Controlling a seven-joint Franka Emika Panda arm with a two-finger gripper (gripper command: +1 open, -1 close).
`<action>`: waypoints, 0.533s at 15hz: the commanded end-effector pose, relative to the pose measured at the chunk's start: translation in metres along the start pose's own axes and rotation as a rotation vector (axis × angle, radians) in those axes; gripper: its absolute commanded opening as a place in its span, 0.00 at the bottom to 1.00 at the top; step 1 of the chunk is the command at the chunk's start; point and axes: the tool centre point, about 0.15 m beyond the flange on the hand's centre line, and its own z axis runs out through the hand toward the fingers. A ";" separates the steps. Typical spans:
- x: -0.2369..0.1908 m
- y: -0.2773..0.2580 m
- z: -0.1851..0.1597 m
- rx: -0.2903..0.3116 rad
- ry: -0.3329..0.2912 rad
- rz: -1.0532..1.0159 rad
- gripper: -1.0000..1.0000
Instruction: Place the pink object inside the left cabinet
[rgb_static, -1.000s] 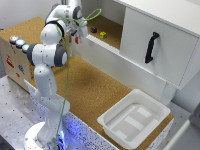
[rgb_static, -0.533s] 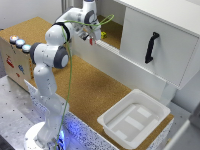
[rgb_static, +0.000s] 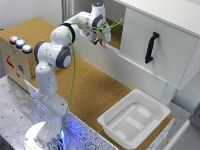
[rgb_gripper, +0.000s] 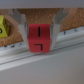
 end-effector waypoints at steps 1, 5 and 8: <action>0.052 -0.009 0.005 -0.018 -0.064 -0.050 0.00; 0.061 -0.011 0.008 -0.073 -0.052 -0.082 0.00; 0.066 -0.014 0.011 -0.088 -0.046 -0.083 0.00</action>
